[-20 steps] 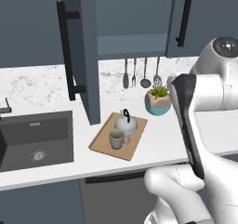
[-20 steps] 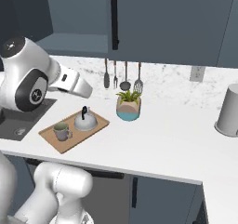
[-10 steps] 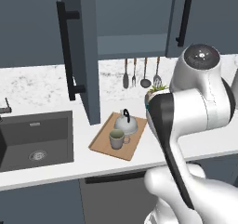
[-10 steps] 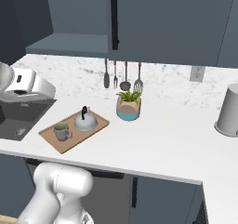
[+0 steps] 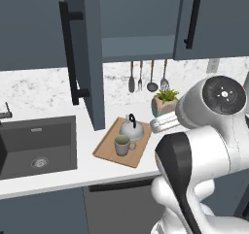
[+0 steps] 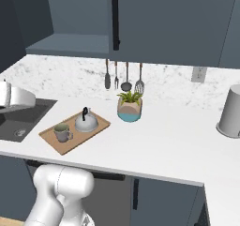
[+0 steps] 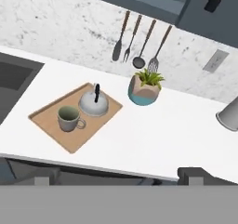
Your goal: Pick the kettle from the counter and place it on the tray. Then pick the mug from the cabinet and place it on the tray. Then close the cabinet doors.
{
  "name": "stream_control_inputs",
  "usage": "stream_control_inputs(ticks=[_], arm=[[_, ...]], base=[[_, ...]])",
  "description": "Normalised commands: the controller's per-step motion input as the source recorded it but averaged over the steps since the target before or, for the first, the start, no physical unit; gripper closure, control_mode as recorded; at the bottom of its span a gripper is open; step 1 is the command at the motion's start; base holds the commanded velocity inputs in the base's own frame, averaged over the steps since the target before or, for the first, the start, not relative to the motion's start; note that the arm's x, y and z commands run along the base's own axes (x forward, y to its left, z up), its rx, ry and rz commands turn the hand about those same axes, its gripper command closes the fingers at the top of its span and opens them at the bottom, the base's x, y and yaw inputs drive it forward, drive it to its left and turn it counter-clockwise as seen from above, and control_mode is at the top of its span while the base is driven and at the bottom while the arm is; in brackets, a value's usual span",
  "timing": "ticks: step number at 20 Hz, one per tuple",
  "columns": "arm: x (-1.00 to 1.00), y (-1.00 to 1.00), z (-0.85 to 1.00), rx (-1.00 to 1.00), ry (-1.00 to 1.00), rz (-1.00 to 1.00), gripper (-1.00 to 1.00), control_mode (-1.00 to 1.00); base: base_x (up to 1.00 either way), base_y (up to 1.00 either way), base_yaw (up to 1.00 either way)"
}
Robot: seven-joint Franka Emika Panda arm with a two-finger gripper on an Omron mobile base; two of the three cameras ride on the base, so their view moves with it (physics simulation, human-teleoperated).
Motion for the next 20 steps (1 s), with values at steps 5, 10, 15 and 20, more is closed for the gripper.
stream_control_inputs(ticks=[5,10,15,20], arm=[[-0.38,0.73,0.03,-0.09,0.0,0.01,-1.0,-1.0],[-0.2,0.74,0.01,-0.11,0.0,-0.04,-1.0,-1.0],[-0.07,0.61,0.03,-0.09,-0.01,-0.17,-1.0,-1.0],[0.0,0.81,0.0,-0.11,-0.16,-0.14,-1.0,-1.0]], base=[[0.0,0.0,0.0],[0.0,0.0,0.0],[0.0,0.0,0.0],[0.0,0.0,0.0]])
